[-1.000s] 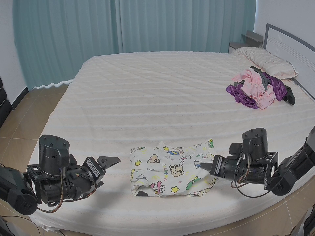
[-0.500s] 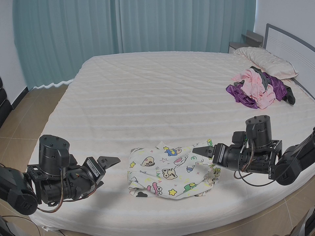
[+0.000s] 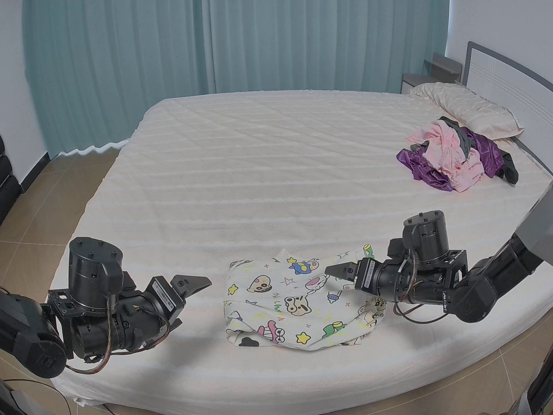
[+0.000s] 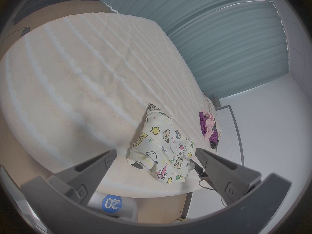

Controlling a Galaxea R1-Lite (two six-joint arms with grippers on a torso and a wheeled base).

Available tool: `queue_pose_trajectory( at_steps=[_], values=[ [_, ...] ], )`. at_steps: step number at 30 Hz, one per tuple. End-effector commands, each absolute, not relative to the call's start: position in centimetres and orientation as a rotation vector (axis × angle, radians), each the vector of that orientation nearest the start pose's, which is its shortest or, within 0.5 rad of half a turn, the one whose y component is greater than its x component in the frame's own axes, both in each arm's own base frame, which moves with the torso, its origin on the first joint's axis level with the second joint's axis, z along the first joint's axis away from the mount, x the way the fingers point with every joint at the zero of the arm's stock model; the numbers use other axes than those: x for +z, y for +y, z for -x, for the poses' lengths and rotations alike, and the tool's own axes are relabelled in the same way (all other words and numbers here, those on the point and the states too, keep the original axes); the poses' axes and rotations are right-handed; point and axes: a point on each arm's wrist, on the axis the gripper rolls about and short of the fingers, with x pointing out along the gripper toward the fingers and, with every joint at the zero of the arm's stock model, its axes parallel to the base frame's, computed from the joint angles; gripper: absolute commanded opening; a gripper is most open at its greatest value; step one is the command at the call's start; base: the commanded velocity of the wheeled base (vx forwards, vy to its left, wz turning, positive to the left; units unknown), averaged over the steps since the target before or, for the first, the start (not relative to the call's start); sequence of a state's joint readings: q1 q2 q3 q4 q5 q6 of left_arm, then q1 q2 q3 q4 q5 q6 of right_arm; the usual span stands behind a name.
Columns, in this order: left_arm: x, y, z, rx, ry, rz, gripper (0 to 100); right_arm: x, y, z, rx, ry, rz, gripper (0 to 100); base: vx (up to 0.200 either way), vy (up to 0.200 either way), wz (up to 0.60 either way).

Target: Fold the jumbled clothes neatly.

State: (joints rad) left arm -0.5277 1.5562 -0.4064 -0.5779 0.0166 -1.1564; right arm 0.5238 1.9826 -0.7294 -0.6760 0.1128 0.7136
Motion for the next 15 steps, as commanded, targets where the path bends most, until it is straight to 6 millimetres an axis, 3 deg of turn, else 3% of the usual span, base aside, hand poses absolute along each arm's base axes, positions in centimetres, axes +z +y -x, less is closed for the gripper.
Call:
queue_pose_trajectory(
  at_steps=[1,8,15],
  values=[
    [11.5,-11.2,-19.2,-0.115,0.768,0.945,100,4.8,17.7,-30.1,0.356,0.821,-0.528,0,0.000,0.000,0.00],
    [11.5,-11.2,-19.2,-0.115,0.768,0.945,100,3.8,17.8,-30.5,0.336,0.838,-0.521,0,0.000,0.000,0.00],
    [11.5,-11.2,-19.2,-0.115,0.768,0.945,100,5.4,16.7,-30.5,0.323,0.791,-0.548,0,0.000,0.000,0.00]
  ],
)
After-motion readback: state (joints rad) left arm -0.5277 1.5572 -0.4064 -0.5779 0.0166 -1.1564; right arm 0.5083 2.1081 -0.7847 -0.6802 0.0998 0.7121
